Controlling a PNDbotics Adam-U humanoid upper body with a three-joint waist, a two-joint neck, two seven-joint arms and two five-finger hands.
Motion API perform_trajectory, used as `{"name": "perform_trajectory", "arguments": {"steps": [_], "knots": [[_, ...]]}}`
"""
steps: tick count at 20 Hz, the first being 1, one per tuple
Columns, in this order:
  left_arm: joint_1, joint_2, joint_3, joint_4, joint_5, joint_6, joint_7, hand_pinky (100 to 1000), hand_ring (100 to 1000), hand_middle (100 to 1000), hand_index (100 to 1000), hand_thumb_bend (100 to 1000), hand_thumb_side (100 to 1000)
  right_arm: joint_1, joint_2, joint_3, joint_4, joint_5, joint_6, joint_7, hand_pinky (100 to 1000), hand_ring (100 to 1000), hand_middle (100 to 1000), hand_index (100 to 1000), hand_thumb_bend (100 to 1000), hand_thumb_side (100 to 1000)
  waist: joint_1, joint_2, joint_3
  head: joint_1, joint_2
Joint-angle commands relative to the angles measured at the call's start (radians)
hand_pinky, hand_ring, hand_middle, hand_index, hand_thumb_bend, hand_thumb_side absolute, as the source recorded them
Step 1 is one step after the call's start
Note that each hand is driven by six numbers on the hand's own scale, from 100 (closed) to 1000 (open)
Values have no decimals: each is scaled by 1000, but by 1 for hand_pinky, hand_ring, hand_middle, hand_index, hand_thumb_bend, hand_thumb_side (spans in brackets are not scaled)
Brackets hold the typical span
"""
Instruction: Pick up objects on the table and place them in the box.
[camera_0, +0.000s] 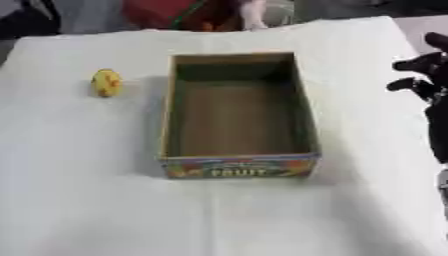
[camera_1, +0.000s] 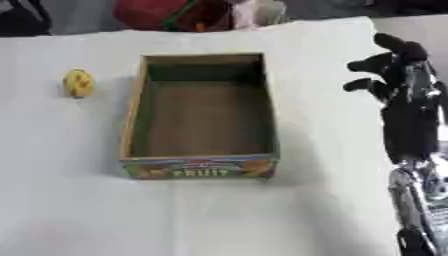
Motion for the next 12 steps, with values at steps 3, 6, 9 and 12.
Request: {"name": "perform_trajectory", "arguments": {"steps": [3, 6, 9, 12], "knots": [[-7, 10, 6, -20, -4, -1, -2, 463, 422, 467, 645, 100, 882, -13, -12, -7, -20, 6, 1, 0, 533, 682, 533, 823, 100, 871, -3, -15, -1, -4, 0], [-8, 10, 5, -20, -3, -1, -2, 463, 422, 468, 646, 100, 882, -13, -11, -8, -20, 4, 2, 0, 534, 686, 537, 824, 100, 871, -4, -16, -1, -3, -5], [-16, 18, 4, -20, 1, 3, 3, 462, 423, 470, 650, 100, 878, -12, -10, -9, -20, 4, 6, -1, 535, 687, 538, 825, 100, 872, -5, -19, 1, -7, -8], [-46, 64, -3, -20, -6, 9, 17, 462, 429, 480, 660, 100, 863, -11, -9, -7, -20, 2, 8, 0, 535, 687, 538, 824, 100, 872, -6, -22, 3, -16, -4]]}}
